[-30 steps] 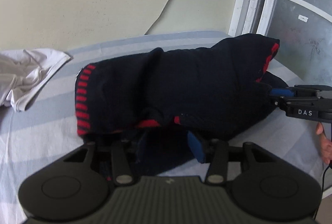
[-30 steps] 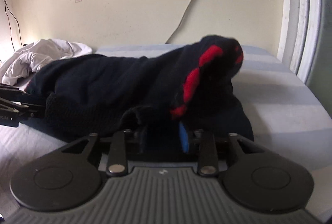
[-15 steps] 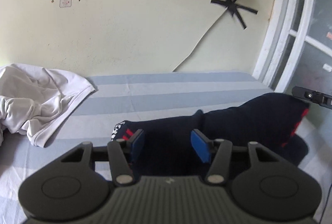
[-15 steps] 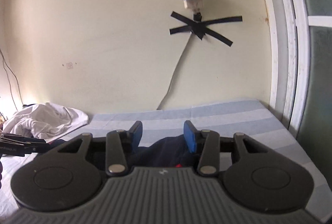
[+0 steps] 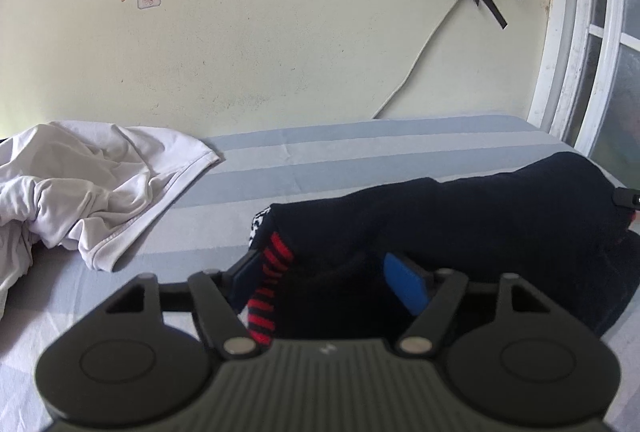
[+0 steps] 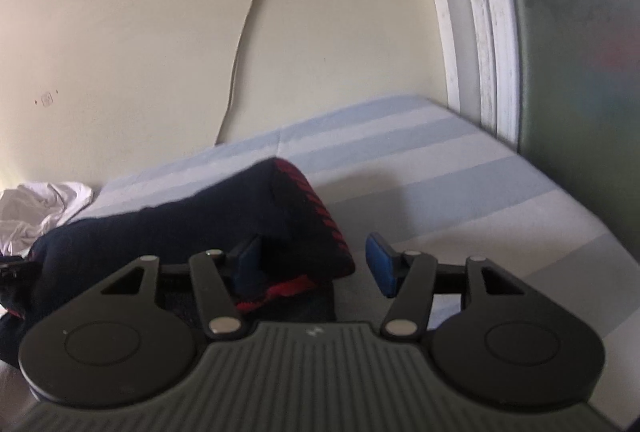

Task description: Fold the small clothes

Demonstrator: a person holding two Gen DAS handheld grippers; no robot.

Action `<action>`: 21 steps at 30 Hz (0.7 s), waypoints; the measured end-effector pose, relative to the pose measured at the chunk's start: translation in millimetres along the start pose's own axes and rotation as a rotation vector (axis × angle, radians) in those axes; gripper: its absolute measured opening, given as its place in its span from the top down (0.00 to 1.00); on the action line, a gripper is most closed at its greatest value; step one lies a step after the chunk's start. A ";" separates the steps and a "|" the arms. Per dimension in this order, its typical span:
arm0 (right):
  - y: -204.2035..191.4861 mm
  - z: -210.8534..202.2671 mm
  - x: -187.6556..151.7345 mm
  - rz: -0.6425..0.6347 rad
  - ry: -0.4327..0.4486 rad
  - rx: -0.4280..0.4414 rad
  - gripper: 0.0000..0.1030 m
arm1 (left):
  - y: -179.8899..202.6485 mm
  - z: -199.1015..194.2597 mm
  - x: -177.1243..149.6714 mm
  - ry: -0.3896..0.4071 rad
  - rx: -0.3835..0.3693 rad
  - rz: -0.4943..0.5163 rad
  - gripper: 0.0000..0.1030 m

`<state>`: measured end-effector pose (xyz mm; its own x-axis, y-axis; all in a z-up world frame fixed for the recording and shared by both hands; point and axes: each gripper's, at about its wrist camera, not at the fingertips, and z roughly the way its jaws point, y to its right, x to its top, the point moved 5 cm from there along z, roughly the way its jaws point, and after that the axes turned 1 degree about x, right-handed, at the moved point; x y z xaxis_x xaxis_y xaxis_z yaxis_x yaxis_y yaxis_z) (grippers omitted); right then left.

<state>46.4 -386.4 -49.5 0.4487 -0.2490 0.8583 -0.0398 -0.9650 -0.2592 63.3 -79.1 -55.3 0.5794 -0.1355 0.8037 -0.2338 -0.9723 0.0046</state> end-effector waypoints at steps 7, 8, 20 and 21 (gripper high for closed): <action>-74.8 6.4 7.5 -0.185 0.014 0.145 0.42 | 13.1 12.8 15.0 0.013 0.003 0.026 0.29; -81.2 17.8 4.7 -0.215 -0.011 0.141 0.42 | 9.8 24.6 15.4 -0.014 0.012 0.012 0.28; -69.8 66.2 -9.6 -0.234 -0.066 0.067 0.43 | -30.6 59.1 2.3 -0.059 0.039 -0.147 0.00; -71.2 65.3 -10.8 -0.236 -0.064 0.065 0.43 | -28.2 57.4 2.5 -0.049 0.055 -0.130 0.00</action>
<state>102.7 -309.6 -69.2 0.4941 -0.0096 0.8694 0.1295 -0.9880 -0.0845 116.2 -63.0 -87.5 0.6396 -0.0153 0.7686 -0.1118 -0.9910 0.0732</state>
